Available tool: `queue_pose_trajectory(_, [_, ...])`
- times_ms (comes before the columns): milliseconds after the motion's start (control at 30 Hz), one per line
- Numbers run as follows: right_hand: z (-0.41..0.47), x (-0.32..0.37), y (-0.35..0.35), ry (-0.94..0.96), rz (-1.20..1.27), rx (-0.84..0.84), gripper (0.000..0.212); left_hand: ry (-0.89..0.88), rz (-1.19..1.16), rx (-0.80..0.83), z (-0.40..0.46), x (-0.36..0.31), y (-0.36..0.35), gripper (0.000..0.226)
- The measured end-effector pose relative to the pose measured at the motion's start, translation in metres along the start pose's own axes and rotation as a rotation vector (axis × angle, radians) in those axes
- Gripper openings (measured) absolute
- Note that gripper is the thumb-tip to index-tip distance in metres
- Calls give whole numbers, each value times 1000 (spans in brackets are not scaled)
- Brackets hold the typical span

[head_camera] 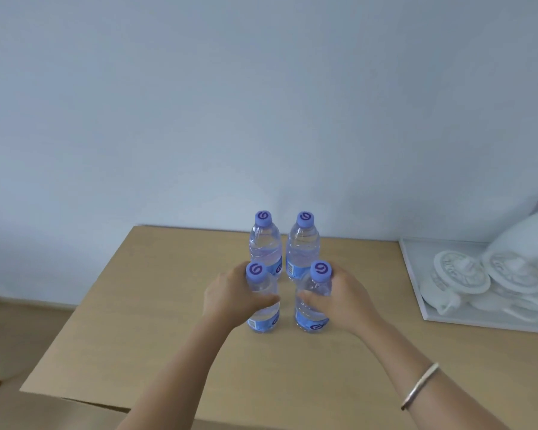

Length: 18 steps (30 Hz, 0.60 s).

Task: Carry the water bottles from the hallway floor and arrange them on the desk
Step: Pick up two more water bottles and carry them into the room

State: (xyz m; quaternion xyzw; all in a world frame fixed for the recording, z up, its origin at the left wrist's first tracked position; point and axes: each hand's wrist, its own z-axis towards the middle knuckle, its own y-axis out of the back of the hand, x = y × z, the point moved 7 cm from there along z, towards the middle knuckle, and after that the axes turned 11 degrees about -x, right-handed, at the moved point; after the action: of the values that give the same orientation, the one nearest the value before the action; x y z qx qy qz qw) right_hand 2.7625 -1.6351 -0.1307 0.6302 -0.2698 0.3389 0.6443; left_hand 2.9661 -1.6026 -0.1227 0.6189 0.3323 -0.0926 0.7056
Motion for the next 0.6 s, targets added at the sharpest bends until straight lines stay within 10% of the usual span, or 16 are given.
queue_pose_trajectory(333, [-6, -6, -4, 21, -29, 67, 55, 50, -99, 51, 2, -1, -6, 51])
queue_pose_trajectory(600, [-36, -30, 24, -47, -180, 49, 75, -216, -153, -227, -14, -56, 26, 83])
